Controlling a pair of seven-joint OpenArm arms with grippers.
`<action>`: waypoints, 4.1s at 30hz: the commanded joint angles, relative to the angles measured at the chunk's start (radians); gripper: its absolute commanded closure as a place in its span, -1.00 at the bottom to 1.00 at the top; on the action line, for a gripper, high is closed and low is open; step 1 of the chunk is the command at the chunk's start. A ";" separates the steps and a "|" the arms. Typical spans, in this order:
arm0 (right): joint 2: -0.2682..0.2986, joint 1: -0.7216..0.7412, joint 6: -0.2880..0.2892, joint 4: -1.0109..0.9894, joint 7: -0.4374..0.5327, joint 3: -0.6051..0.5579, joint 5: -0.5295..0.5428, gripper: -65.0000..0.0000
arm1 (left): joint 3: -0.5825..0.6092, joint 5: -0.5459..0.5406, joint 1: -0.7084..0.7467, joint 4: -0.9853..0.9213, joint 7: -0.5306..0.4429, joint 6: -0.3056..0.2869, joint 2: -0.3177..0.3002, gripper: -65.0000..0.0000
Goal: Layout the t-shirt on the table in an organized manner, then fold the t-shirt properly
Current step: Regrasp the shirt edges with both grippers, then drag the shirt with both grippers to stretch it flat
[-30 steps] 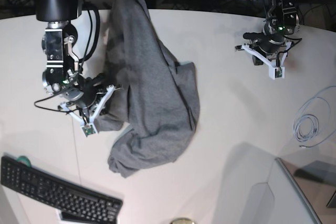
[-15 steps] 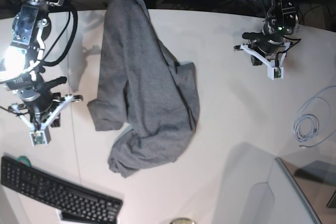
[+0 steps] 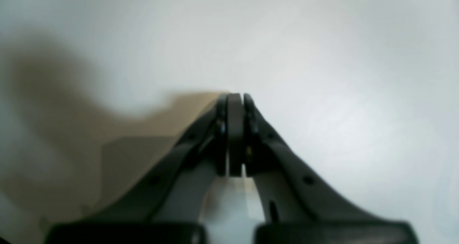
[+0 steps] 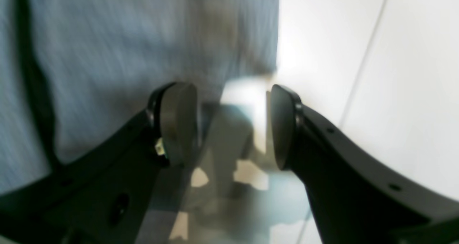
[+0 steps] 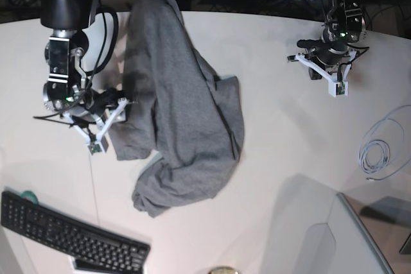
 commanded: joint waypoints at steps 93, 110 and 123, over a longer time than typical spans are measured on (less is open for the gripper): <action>-0.032 -0.136 -0.005 0.775 -0.184 0.065 0.002 1.00 | 0.568 -0.010 -0.490 0.299 0.152 0.000 0.127 1.00; 0.005 -0.143 -0.031 0.713 -0.186 0.303 0.004 0.99 | 0.581 -0.001 -0.477 0.132 0.152 0.000 0.243 1.00; -0.012 -0.332 0.041 0.623 -0.184 -0.177 0.009 0.99 | 0.452 -0.002 -0.165 0.256 0.152 0.003 -0.008 1.00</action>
